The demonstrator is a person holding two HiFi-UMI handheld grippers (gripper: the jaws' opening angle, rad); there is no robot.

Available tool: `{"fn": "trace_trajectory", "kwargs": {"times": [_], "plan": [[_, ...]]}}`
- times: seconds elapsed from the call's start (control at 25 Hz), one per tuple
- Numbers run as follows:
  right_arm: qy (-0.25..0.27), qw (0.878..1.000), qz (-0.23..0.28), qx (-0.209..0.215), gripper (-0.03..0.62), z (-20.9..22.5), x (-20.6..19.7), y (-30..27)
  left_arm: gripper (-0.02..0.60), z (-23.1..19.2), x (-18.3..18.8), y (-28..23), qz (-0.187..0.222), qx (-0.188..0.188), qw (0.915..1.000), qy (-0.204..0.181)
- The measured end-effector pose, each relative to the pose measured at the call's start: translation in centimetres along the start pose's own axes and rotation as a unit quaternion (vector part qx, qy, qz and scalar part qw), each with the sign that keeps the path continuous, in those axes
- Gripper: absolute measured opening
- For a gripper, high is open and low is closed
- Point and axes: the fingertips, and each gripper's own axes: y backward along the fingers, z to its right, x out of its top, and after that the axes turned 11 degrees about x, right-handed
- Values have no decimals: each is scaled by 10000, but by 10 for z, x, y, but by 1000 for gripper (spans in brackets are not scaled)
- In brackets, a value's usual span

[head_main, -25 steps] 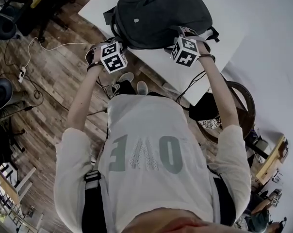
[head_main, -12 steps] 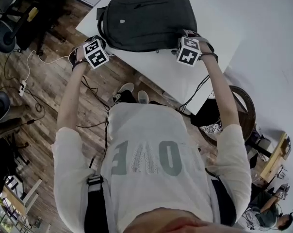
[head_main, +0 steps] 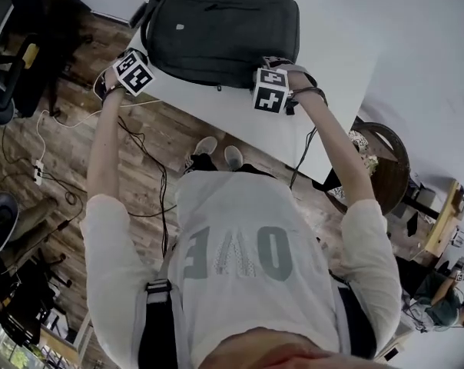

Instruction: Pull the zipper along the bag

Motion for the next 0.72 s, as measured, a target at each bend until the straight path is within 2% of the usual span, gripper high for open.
{"fn": "trace_trajectory", "kwargs": {"times": [0.12,0.24,0.4,0.56,0.72], "plan": [[-366,9991,115,157,281,7,14,-7,25,-23,4,-17,108,11,9999,128],[-587,9972,458,-82,284,14,25,-12,25,-40,8,-29,152,-16,9997,169],[-723,9962,390,-288,287,17,23,-19,25,-39,12,-29,304,-83,9993,197],[-722,9957,452,-376,287,18,18,-22,25,-31,11,-22,414,40,9969,661],[-720,9953,470,-457,287,18,20,-25,26,-16,8,-15,366,-65,9923,1183]]}}
